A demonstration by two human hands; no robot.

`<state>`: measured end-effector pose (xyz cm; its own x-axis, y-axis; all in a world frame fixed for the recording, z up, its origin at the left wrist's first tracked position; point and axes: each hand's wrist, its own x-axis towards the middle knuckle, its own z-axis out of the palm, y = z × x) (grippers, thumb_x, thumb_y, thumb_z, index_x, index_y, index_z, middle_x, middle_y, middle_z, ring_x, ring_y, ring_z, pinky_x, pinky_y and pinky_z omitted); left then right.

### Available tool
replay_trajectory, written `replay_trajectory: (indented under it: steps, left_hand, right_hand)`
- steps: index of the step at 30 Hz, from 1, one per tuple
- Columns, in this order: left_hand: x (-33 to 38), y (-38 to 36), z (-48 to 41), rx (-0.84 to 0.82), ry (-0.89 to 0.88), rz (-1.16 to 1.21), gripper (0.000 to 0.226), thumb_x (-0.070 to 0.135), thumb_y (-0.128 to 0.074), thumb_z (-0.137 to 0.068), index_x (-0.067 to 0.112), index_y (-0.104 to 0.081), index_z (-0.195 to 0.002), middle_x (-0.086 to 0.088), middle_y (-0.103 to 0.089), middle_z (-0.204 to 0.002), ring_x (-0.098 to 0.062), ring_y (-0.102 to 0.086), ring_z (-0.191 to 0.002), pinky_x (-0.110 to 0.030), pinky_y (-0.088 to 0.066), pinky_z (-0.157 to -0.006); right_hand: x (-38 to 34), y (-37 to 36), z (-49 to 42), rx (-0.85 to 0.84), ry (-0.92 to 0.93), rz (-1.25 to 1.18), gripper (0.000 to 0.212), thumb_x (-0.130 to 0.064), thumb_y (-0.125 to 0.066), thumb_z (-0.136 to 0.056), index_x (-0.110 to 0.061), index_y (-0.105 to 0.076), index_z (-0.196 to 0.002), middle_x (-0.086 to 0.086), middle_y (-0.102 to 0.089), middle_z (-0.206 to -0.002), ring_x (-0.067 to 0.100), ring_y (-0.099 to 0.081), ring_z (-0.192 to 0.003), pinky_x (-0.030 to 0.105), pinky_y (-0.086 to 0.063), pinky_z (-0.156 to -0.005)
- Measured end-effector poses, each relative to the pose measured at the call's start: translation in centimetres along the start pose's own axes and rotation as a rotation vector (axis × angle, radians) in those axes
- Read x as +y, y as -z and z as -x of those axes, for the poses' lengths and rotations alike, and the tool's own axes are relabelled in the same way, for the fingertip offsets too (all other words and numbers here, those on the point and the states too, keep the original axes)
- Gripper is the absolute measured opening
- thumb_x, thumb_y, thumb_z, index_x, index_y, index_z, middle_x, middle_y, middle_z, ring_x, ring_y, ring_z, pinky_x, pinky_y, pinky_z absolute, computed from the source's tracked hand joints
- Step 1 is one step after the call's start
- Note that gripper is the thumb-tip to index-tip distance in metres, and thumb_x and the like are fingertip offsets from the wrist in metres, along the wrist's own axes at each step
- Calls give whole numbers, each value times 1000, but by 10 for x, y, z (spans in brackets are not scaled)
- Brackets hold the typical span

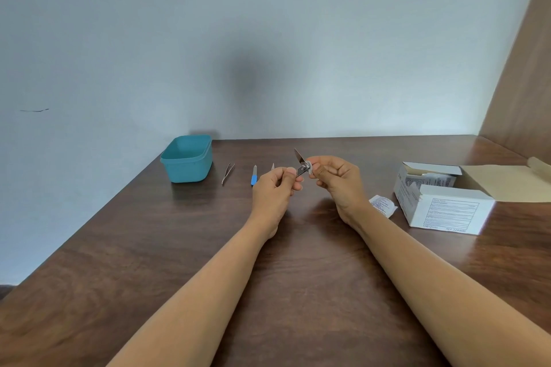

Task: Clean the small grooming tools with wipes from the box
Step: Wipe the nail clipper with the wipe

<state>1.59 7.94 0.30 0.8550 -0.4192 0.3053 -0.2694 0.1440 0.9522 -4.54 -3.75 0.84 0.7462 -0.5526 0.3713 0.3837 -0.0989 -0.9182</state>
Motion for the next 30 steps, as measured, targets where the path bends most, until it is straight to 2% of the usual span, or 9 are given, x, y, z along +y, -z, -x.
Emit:
replay_trajectory:
  steps: [6,16,20,26,30]
  left_hand:
    - [2,0,1,4,-8,-10,22,17,-51,-99,8,-68,-86,3,-64,-71,8,-54,-57,-7,-43,-60]
    - [0,0,1,35,5,-22,23,17,-50,-99,7,-67,-87,3,-64,-70,8,-54,-55,-6,-43,-58]
    - [0,0,0,52,-1,-24,23,16,-51,-99,8,-67,-86,2,-64,-70,9,-55,-56,-6,-43,-58]
    - [-2,1,0,45,-3,-57,25,18,-54,-97,16,-68,-76,7,-66,-67,1,-58,-64,-14,-45,-65]
    - [-1,1,2,16,5,-56,25,17,-55,-96,17,-68,-75,8,-66,-65,-2,-58,-63,-12,-45,-62]
  right_hand:
    - [2,-2,1,-18,20,59,19,-5,-60,-90,-21,-69,-83,-13,-69,-63,-2,-58,-61,13,-44,-60]
    - [3,3,-2,-50,2,-43,17,-4,-57,-91,-15,-70,-91,-7,-73,-75,3,-61,-68,15,-44,-63]
    - [0,0,0,-69,14,-25,14,-5,-61,-89,-16,-70,-89,-8,-72,-69,1,-62,-66,13,-44,-63]
    - [-2,-2,4,-70,52,-41,13,7,-69,-77,-2,-69,-87,-3,-74,-70,4,-68,-68,14,-49,-66]
    - [-3,-2,3,-19,56,-38,10,10,-70,-76,1,-67,-80,-5,-72,-64,2,-67,-61,11,-47,-60]
